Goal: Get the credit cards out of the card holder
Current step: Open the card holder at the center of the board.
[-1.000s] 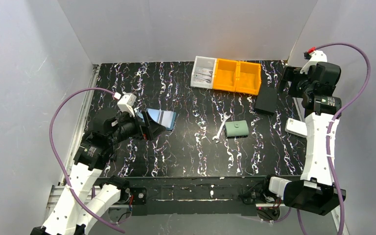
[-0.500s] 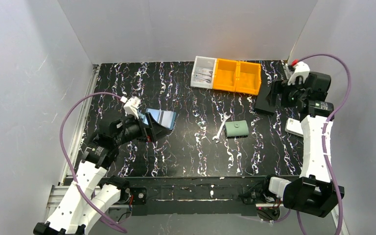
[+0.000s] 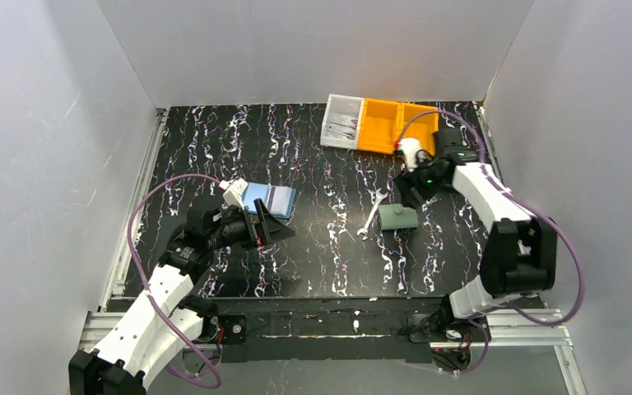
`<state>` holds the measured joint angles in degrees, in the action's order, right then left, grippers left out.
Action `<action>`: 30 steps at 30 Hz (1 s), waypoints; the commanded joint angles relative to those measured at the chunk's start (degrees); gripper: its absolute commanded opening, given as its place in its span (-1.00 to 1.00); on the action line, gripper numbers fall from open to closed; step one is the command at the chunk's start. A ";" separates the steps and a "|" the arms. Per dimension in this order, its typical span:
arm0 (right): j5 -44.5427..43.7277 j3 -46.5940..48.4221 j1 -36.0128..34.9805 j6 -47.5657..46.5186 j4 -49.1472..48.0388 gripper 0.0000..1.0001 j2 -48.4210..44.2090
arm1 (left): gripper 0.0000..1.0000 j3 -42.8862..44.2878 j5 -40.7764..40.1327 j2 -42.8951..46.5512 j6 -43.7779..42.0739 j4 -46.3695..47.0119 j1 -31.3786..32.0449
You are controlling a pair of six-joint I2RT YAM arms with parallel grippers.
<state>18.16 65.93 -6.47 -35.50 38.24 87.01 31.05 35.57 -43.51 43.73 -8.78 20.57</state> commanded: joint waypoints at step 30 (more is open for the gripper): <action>-14.92 -4.49 -12.43 15.72 -7.83 -0.25 8.78 | 0.97 -4.56 -3.28 -1.86 3.00 6.43 6.89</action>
<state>3.09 62.11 -18.65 -21.25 30.80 94.56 26.70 33.85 -44.07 47.12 -3.96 25.06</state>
